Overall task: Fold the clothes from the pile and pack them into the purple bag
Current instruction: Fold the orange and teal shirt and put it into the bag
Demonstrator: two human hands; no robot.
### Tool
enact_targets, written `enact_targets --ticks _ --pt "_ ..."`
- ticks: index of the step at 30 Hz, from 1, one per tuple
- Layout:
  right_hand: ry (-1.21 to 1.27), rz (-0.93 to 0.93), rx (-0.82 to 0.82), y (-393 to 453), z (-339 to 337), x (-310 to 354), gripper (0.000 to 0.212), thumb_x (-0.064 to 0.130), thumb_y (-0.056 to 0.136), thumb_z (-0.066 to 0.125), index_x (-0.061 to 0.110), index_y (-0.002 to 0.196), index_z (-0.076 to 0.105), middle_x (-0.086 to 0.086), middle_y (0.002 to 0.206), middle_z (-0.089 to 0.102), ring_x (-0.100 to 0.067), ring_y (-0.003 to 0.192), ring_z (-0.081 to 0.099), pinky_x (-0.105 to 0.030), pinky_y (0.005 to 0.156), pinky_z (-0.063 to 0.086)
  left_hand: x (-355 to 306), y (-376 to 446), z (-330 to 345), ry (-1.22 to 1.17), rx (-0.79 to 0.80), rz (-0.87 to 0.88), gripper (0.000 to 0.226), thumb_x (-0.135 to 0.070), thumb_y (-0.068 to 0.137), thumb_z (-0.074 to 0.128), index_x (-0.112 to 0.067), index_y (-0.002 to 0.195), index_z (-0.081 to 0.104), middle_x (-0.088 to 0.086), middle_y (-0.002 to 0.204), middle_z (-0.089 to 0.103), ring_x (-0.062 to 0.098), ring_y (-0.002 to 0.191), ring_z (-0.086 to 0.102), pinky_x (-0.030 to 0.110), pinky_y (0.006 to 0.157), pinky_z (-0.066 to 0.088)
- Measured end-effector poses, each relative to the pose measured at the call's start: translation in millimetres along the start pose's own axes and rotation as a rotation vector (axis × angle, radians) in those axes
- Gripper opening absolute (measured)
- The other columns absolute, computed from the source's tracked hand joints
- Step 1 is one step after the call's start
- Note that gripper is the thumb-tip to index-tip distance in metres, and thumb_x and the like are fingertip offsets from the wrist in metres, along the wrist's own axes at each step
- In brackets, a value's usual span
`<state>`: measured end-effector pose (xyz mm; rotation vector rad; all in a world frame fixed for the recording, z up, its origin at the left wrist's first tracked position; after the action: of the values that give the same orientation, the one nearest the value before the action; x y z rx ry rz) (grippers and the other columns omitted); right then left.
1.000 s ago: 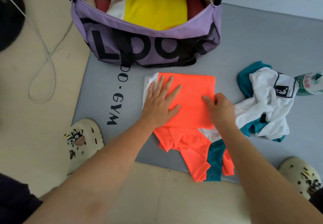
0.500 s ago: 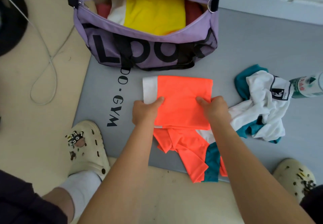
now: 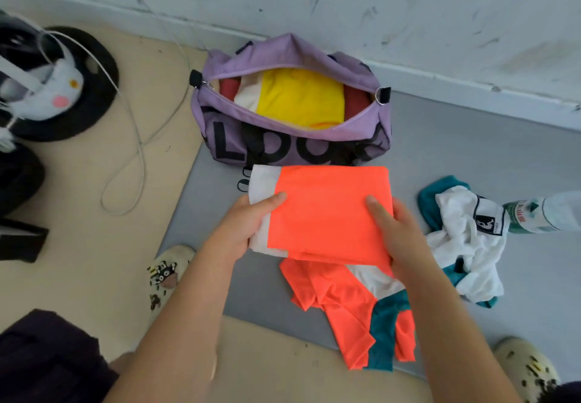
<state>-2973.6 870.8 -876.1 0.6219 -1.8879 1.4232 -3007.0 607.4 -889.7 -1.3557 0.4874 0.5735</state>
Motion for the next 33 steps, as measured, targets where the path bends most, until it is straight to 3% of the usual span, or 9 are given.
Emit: enact_targets --ticks 7,11,14,18,22,25,28,31,33 --pt "0.373 -0.151 0.293 20.5 65.5 141.9 0.043 0.037 0.082 0.073 0.016 0.118 0.061 -0.009 0.115 0.07 -0.021 0.097 0.068 -0.042 0.085 0.057 -159.1 -18.0 -14.0 -0.138 -0.003 0.431 0.029 -0.019 0.081 0.077 -0.022 0.109 0.07 0.004 0.113 0.074 0.022 0.103 0.071 0.038 0.076 0.06" --pt "0.351 0.083 0.379 48.6 99.8 159.7 0.025 0.013 0.092 0.063 -0.001 0.113 0.06 -0.013 0.093 0.074 -0.023 0.071 0.071 -0.035 0.061 0.06 -178.0 29.7 -27.0 -0.01 -0.095 0.259 0.024 -0.007 0.083 0.075 -0.009 0.106 0.07 0.015 0.108 0.073 0.023 0.085 0.074 0.042 0.068 0.061" --pt "0.305 0.154 0.353 71.2 110.7 167.3 0.009 0.015 0.095 0.061 0.006 0.097 0.061 -0.007 0.063 0.07 -0.015 0.046 0.063 -0.02 0.041 0.05 -194.0 60.8 -32.7 0.098 -0.15 0.205 0.026 -0.008 0.081 0.077 -0.002 0.104 0.067 0.021 0.114 0.07 0.028 0.093 0.07 0.046 0.086 0.057" --pt "0.378 0.174 0.337 104.3 117.7 183.0 0.009 0.017 0.094 0.062 0.01 0.1 0.061 -0.005 0.068 0.071 -0.014 0.049 0.065 -0.019 0.041 0.049 -217.5 93.1 -32.7 0.109 -0.133 0.184 0.046 -0.01 0.081 0.077 0.003 0.122 0.06 0.023 0.121 0.066 0.033 0.107 0.066 0.05 0.096 0.053" --pt "0.12 0.309 0.356 121.1 125.8 158.7 0.012 0.016 0.098 0.057 0.004 0.095 0.056 -0.011 0.069 0.068 -0.019 0.045 0.066 -0.018 0.037 0.046 -198.8 119.8 -38.4 0.426 -0.183 -0.006 0.063 -0.015 0.084 0.077 0.003 0.136 0.047 0.022 0.132 0.057 0.036 0.12 0.057 0.049 0.102 0.048" --pt "0.144 0.196 0.332 137.1 126.4 168.2 0.015 0.016 0.097 0.059 0.002 0.1 0.058 -0.01 0.069 0.068 -0.016 0.046 0.064 -0.018 0.036 0.044 -221.0 130.9 -45.6 0.389 -0.309 0.147 0.066 -0.024 0.078 0.083 -0.003 0.132 0.052 0.017 0.125 0.061 0.034 0.113 0.06 0.047 0.096 0.052" --pt "0.183 -0.019 0.235 155.1 114.8 185.8 0.031 0.02 0.091 0.068 0.006 0.117 0.058 -0.008 0.091 0.071 -0.02 0.068 0.07 -0.027 0.05 0.054 -243.2 133.4 -56.2 0.248 -0.399 0.405 0.052 -0.027 0.077 0.083 -0.011 0.122 0.062 0.008 0.117 0.067 0.028 0.108 0.063 0.041 0.094 0.052" --pt "-0.389 -0.22 0.005 162.3 100.8 183.2 0.054 0.028 0.087 0.072 0.004 0.132 0.054 -0.012 0.127 0.061 -0.031 0.112 0.06 -0.038 0.093 0.049 -233.6 137.1 -55.3 0.58 -0.458 0.485 0.05 -0.026 0.081 0.079 -0.011 0.125 0.062 0.007 0.12 0.066 0.027 0.113 0.061 0.031 0.09 0.046" --pt "-0.688 -0.337 -0.062 157.9 103.4 183.7 0.056 0.033 0.088 0.069 0.003 0.132 0.053 -0.015 0.129 0.06 -0.033 0.118 0.054 -0.035 0.098 0.039 -224.2 138.8 -51.9 0.778 -0.495 0.512 0.051 -0.029 0.084 0.075 -0.01 0.128 0.059 0.009 0.123 0.065 0.03 0.116 0.059 0.029 0.085 0.04"
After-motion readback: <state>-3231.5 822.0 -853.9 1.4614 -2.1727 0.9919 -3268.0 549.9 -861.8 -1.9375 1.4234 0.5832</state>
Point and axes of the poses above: each hand's wrist, its own y-axis towards the middle knuckle, its own z-axis out of the palm, x = y × z, the point moved 10 cm from there along y, towards the middle knuckle
